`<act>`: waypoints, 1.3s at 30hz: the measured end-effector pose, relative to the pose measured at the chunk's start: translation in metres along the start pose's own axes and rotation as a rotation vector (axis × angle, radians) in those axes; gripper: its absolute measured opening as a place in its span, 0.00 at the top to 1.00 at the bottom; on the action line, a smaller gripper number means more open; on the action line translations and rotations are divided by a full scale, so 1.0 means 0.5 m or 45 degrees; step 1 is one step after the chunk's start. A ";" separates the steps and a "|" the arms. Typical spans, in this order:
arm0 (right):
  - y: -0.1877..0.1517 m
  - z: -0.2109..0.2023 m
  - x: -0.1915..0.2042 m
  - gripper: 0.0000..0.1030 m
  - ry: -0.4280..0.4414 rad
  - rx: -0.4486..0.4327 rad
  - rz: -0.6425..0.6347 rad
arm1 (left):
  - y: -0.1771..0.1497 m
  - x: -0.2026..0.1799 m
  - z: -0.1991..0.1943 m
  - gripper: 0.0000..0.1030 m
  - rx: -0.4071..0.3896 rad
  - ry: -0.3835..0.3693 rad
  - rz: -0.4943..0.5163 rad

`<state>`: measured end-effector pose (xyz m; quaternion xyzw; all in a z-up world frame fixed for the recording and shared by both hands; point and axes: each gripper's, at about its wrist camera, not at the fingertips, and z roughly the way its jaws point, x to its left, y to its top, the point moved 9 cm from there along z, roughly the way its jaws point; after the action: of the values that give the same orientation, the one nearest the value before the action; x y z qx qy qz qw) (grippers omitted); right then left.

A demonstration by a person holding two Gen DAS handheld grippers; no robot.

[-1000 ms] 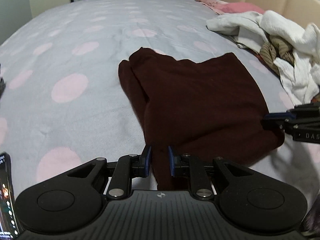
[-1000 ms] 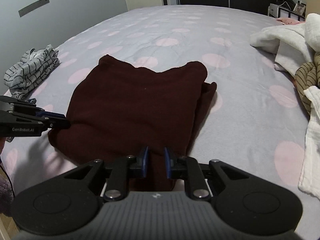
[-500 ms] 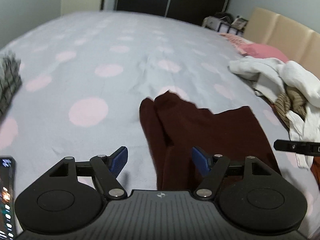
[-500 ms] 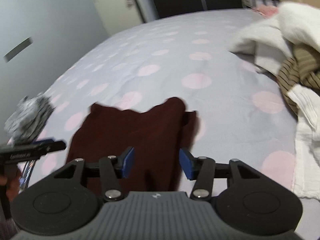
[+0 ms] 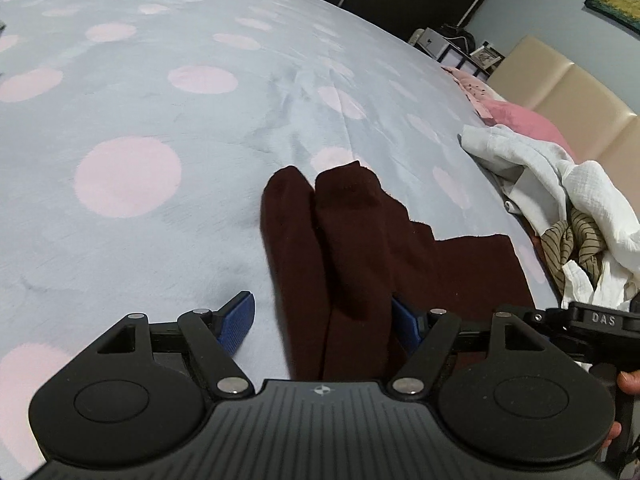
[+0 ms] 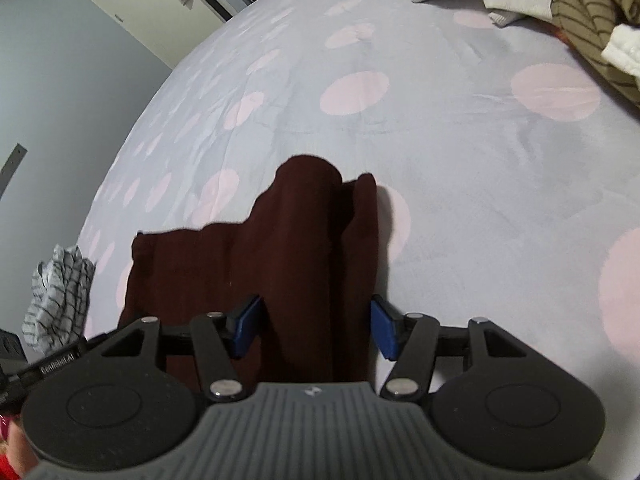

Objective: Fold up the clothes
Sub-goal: 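Lift the folded maroon sweater with both grippers, then carry the sweater with both grippers toward the folded grey striped garment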

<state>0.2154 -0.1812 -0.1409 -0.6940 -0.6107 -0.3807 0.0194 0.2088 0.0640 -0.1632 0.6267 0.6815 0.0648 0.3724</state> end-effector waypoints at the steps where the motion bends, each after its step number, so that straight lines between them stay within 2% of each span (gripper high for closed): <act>1: 0.004 0.005 -0.001 0.44 0.008 0.002 0.011 | 0.001 0.000 0.004 0.32 0.001 -0.006 -0.002; 5: 0.011 0.022 0.000 0.50 0.019 0.006 0.016 | 0.008 -0.006 0.019 0.39 -0.007 -0.028 -0.026; 7: 0.011 0.030 0.008 0.53 0.011 0.009 -0.019 | 0.010 -0.012 0.026 0.50 -0.006 -0.036 -0.027; 10: 0.010 0.033 0.016 0.61 0.014 0.010 -0.055 | 0.011 -0.018 0.032 0.61 -0.004 -0.046 -0.042; 16: 0.007 0.022 0.034 0.70 0.026 -0.008 -0.119 | 0.012 -0.032 0.020 0.75 -0.012 -0.051 -0.033; 23: 0.015 -0.021 0.073 0.72 0.067 -0.055 -0.172 | 0.026 -0.054 -0.035 0.77 -0.075 -0.076 0.002; 28: 0.021 -0.063 0.116 0.73 0.116 -0.101 -0.211 | 0.044 -0.055 -0.117 0.78 -0.172 -0.086 0.024; 34: 0.011 -0.111 0.212 0.73 0.232 -0.137 -0.268 | 0.063 -0.010 -0.248 0.78 -0.285 -0.067 0.017; 39: -0.012 -0.133 0.333 0.73 0.336 -0.131 -0.335 | 0.108 0.035 -0.363 0.78 -0.304 -0.011 0.060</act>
<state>0.1707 -0.0735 -0.0045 -0.5525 -0.6680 -0.4984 0.0140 0.1464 0.1596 -0.0112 0.5941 0.6523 0.1514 0.4457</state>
